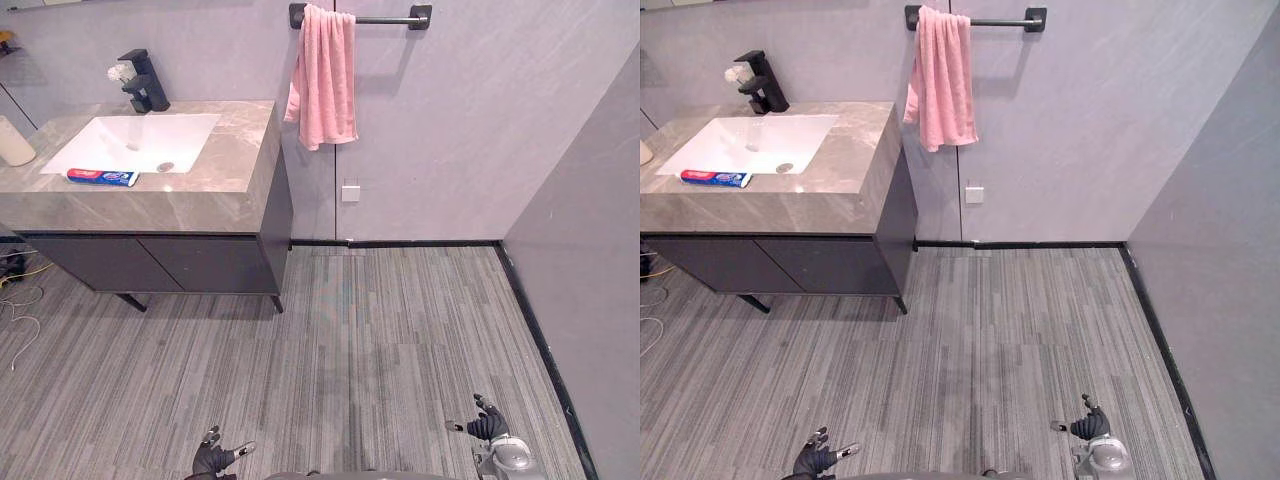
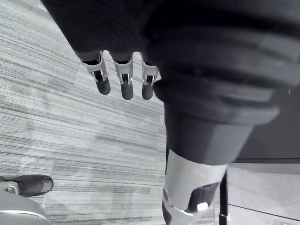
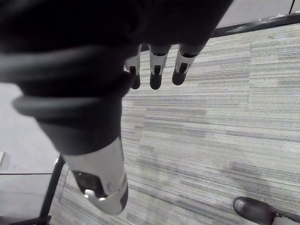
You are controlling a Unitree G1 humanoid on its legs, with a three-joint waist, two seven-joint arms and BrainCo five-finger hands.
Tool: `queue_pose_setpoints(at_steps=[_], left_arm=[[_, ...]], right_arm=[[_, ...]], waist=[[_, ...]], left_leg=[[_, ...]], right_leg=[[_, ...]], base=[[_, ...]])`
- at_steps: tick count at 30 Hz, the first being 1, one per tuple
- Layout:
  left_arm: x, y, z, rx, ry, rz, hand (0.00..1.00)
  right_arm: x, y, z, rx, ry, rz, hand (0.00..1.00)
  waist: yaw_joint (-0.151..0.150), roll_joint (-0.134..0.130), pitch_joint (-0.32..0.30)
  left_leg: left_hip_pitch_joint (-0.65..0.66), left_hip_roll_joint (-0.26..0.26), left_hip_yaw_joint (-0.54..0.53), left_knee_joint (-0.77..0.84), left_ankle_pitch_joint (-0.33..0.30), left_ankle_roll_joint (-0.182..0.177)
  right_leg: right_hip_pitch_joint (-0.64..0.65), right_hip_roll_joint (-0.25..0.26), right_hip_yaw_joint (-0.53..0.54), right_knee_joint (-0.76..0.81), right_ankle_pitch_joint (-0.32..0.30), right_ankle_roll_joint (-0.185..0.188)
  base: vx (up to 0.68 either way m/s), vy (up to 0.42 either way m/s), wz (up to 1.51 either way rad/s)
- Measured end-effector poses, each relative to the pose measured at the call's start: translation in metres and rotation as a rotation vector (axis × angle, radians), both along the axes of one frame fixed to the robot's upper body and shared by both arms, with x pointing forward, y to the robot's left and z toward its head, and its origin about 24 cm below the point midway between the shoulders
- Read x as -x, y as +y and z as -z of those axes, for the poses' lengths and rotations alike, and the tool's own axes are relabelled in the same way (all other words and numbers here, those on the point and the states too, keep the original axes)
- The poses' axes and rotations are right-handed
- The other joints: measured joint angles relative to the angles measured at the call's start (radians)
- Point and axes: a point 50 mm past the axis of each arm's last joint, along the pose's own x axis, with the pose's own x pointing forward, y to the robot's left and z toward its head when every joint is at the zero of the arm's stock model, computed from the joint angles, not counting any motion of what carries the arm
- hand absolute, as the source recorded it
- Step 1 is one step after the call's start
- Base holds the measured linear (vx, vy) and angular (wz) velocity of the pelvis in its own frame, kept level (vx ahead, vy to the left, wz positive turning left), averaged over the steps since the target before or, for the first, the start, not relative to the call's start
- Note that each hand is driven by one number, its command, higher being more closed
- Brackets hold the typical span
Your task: Organize washtable
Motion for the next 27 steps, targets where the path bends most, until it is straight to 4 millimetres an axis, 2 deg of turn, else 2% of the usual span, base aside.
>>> queue_pose_setpoints(at_steps=[11,27], left_arm=[[0.005,-0.001,0.001,0.001,0.012,-0.006,0.0],[0.0,-0.001,0.0,-0.001,-0.001,-0.004,0.0]], right_arm=[[0.005,-0.002,0.003,-0.04,0.001,0.069,0.0],[0.014,0.001,0.009,-0.104,0.016,0.178,0.0]], waist=[[-0.002,0.007,0.005],[-0.002,0.008,0.018]], left_leg=[[-0.002,0.003,-0.003,-0.001,0.0,0.001],[0.0,0.005,0.016,-0.006,-0.004,-0.004]], right_leg=[[-0.005,0.002,-0.007,-0.001,0.0,-0.001],[0.002,0.005,0.006,-0.025,0.001,-0.001]], base=[[-0.03,-0.01,0.02],[0.0,-0.003,-0.01]])
